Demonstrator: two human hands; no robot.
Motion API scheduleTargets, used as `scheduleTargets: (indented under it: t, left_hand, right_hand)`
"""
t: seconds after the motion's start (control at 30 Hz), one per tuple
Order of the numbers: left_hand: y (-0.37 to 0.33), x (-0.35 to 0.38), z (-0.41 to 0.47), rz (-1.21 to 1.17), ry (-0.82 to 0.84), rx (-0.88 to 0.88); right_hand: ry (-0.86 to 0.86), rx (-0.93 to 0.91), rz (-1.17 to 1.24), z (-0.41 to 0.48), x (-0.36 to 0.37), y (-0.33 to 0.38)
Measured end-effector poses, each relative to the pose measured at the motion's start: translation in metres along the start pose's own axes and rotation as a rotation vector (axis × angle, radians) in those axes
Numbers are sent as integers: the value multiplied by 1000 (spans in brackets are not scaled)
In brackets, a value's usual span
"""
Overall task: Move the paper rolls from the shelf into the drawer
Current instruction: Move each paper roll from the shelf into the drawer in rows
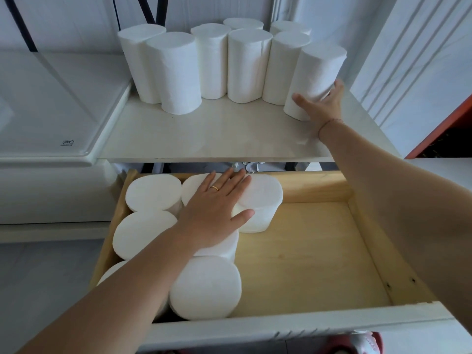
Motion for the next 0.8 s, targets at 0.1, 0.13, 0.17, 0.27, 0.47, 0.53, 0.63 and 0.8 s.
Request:
scheduleTargets:
  t: [0.1, 0.13, 0.17, 0.27, 0.47, 0.53, 0.63, 0.8]
  left_hand:
    - [0, -1, -1, -11, 0, 2]
    - [0, -1, -1, -14, 2, 2]
    - [-1, -1, -2, -17, 3, 3]
    - [-1, -1, -2, -15, 8, 6]
    - [-1, 0, -2, -15, 13, 5]
    - [0, 0, -2, -19, 15, 0]
    - [0, 1, 0, -10, 24, -5]
    - [0, 1, -1, 15, 28, -4]
  right_hand:
    - [-24, -31, 28, 8, 0, 7]
    - [-30, -47, 41, 10, 0, 9]
    - [-34, -59, 46, 11, -1, 11]
    - [-25, -64, -10, 12, -3, 14]
    - [51, -101, -59, -5, -7, 22]
    - [89, -121, -62, -18, -9, 25]
    - [172, -125, -24, -43, -11, 29]
    - [355, -139, 46, -91, -18, 46]
Point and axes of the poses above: each hand's wrist, its own z-axis towards the middle knuckle, its own x-axis out of the palm, y = z × x, the point moved 10 cm from there along z, towards the middle knuckle, and after that the axes turned 12 degrees about -x, right-handed, at the moved point
